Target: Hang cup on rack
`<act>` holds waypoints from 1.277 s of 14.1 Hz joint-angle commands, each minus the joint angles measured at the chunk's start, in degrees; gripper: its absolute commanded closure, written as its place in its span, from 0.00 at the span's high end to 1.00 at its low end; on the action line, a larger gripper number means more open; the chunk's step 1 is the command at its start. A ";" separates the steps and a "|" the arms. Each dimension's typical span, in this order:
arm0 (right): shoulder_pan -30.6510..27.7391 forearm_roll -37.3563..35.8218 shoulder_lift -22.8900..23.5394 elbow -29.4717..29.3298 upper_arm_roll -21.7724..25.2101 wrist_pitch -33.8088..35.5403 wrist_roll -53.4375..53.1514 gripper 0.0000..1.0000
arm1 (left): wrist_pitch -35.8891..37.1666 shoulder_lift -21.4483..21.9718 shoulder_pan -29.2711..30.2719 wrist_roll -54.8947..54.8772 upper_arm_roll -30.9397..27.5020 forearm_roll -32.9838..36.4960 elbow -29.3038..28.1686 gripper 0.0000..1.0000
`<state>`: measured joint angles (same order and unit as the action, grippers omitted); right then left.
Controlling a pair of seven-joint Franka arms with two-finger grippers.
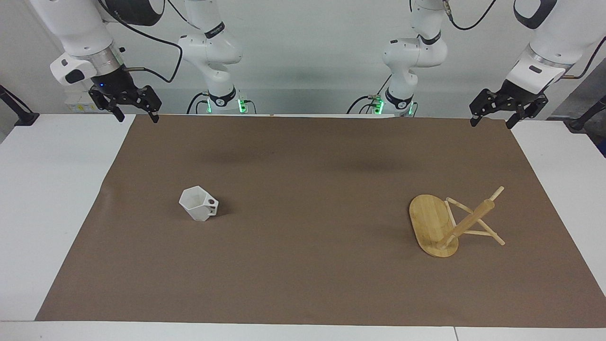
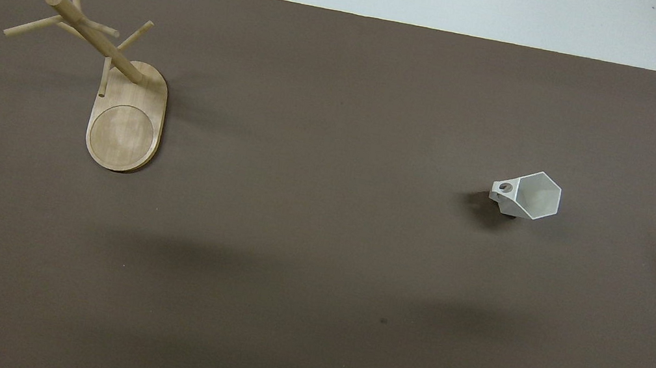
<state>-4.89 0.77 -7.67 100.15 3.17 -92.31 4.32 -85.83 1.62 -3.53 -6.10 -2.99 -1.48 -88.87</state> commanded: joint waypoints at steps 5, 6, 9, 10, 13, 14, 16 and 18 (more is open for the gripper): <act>-0.03 0.54 -0.85 1.52 -0.44 -3.64 1.22 1.00 | -0.75 1.72 0.27 0.56 0.35 0.86 -2.09 1.00; -0.03 0.63 -1.56 3.71 -0.53 -6.02 1.30 1.00 | -0.75 1.72 0.27 0.56 0.35 0.86 -2.09 1.00; -0.03 0.63 -1.39 5.84 -0.62 -10.16 1.22 1.00 | -0.75 1.72 0.27 0.56 0.35 0.86 -2.09 1.00; -0.03 0.63 -0.95 6.46 -0.62 -11.21 1.22 1.00 | -0.75 1.72 0.27 0.56 0.35 0.86 -2.09 1.00; -0.03 0.54 1.60 9.43 -0.62 -15.34 0.87 1.00 | -0.75 1.72 0.27 0.56 0.35 0.86 -2.09 1.00; -0.03 0.54 2.99 10.06 -0.62 -16.66 0.87 1.00 | -0.75 1.72 0.27 0.56 0.35 0.86 -2.09 1.00; -0.03 0.54 6.59 10.07 -0.62 -19.55 0.78 1.00 | -0.75 1.72 0.27 0.56 0.35 0.86 -2.09 1.00; 0.14 0.54 10.63 10.07 -0.71 -23.86 0.69 1.00 | -0.75 1.72 0.27 0.56 0.35 0.86 -2.09 1.00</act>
<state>-4.71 0.78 -0.25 110.28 2.61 -112.70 4.33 -85.83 1.62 -3.53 -6.10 -2.99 -1.48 -88.87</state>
